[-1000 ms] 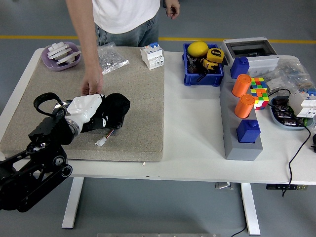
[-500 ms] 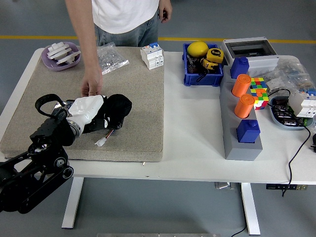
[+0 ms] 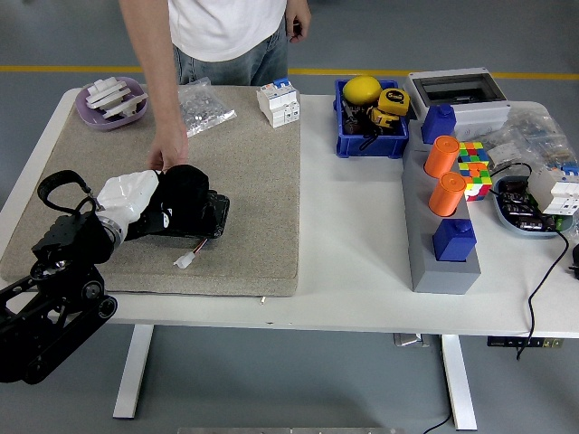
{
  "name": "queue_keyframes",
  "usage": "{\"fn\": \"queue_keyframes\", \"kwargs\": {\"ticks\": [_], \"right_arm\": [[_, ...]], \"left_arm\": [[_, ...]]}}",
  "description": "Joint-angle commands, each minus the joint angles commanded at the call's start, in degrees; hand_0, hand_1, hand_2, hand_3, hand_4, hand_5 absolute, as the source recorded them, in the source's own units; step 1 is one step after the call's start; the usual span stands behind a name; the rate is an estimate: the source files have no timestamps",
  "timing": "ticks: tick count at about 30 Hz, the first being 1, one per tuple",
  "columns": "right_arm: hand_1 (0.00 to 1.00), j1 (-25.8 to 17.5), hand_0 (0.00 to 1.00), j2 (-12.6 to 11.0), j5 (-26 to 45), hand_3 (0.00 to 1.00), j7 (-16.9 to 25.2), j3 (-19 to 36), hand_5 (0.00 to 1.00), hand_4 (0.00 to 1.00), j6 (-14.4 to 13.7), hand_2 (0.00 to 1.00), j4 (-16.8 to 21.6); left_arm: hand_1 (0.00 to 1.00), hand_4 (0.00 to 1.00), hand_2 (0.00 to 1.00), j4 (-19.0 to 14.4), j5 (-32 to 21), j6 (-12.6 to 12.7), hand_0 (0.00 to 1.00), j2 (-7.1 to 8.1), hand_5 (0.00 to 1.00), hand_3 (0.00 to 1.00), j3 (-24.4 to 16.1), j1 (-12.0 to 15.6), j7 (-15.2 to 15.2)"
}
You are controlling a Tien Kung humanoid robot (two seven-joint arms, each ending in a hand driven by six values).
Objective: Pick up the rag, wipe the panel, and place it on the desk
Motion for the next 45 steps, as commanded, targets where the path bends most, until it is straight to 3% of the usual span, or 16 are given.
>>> {"fn": "queue_keyframes", "kwargs": {"ticks": [37,45], "right_arm": [[0.576,0.1,0.743,0.1,-0.6,0.660,0.0,0.3,0.628,0.998,-0.1,0.671,0.2],[0.576,0.3,0.743,0.2,-0.7,0.660,0.1,0.4,0.630,0.998,-0.2,0.671,0.3]], "left_arm": [[0.525,0.044,0.703,7.9,3.2,0.4,0.307,2.15,0.002,0.505,-12.8,3.9,0.1],[0.526,0.055,0.699,11.5,2.3,2.8,0.308,2.22,0.002,0.509,-16.3,3.8,-1.8]]}}
